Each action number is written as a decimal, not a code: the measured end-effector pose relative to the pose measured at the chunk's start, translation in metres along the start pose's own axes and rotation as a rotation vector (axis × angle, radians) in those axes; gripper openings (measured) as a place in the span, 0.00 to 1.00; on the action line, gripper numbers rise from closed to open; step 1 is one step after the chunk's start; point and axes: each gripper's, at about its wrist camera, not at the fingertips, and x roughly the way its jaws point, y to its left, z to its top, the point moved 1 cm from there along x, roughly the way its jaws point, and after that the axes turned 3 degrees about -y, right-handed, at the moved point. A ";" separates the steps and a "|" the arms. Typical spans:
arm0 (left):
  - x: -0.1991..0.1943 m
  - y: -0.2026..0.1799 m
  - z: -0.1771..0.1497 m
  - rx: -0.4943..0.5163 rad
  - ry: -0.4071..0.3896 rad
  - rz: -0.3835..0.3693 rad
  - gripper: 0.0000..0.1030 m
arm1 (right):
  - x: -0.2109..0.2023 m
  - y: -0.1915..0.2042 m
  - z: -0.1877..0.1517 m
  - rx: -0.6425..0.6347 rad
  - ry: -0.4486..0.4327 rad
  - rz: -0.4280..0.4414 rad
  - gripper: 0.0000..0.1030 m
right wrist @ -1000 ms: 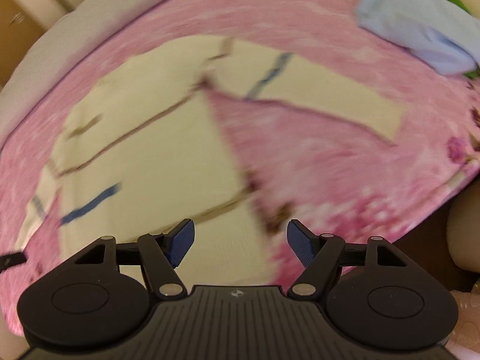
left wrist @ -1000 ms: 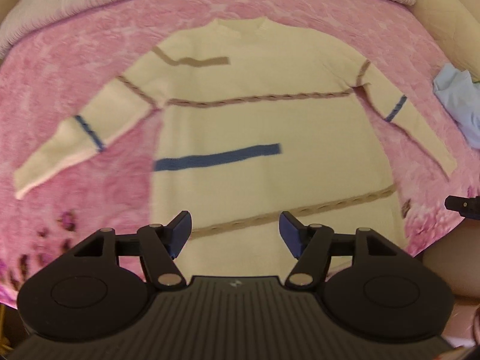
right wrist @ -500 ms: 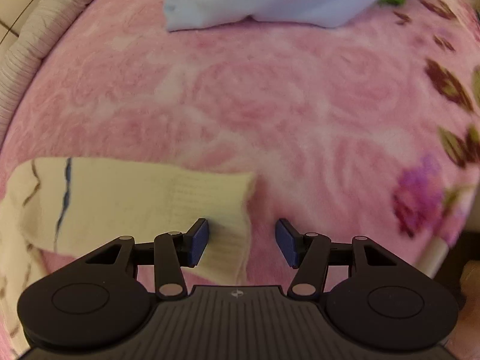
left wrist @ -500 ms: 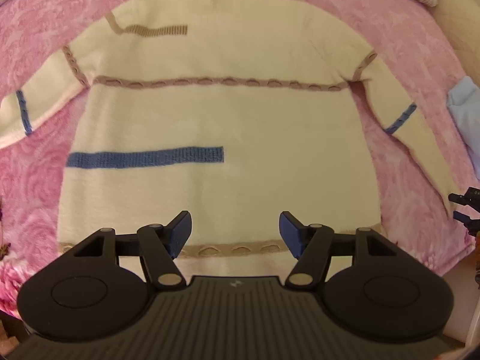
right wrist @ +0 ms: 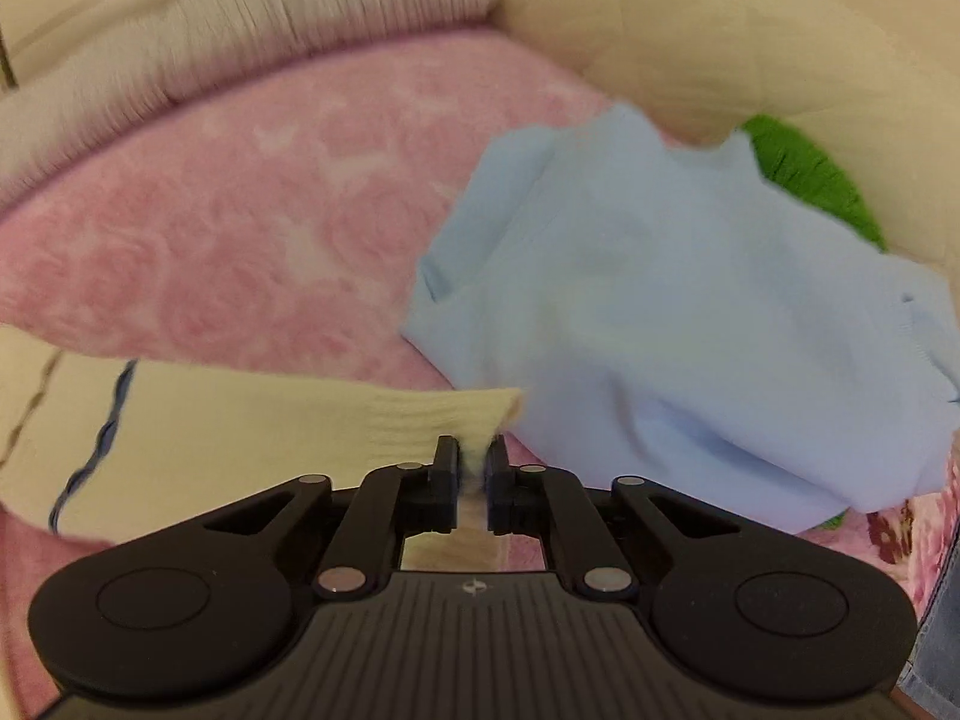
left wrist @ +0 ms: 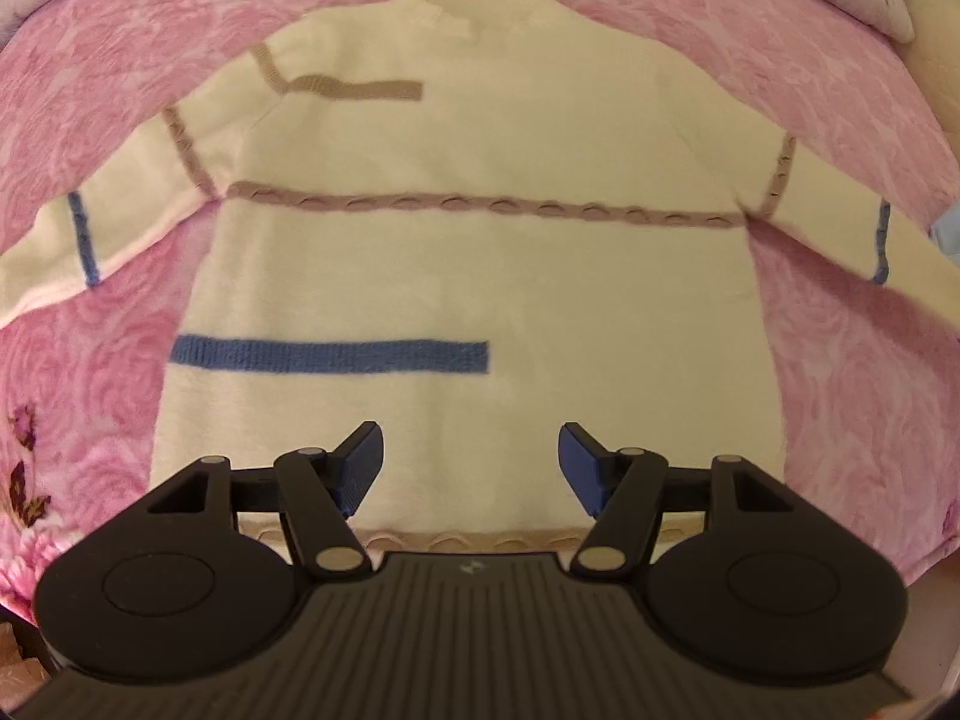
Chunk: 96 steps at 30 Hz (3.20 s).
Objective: Fold clothes
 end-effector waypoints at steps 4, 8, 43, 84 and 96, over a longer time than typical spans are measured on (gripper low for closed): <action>0.004 0.021 -0.018 -0.027 0.023 0.016 0.59 | 0.033 0.009 -0.017 -0.010 0.136 -0.152 0.33; 0.001 0.060 -0.041 -0.076 0.040 0.058 0.59 | -0.009 0.018 -0.051 0.116 0.104 -0.164 0.45; 0.046 0.537 -0.026 -0.635 -0.420 0.187 0.08 | -0.168 0.351 -0.241 0.079 0.265 0.103 0.57; 0.011 0.228 -0.214 -0.277 -0.170 -0.212 0.08 | -0.148 0.191 -0.292 0.123 0.200 0.333 0.14; 0.020 0.170 -0.200 -0.161 -0.111 -0.142 0.16 | -0.173 0.248 -0.313 -0.142 0.145 0.251 0.31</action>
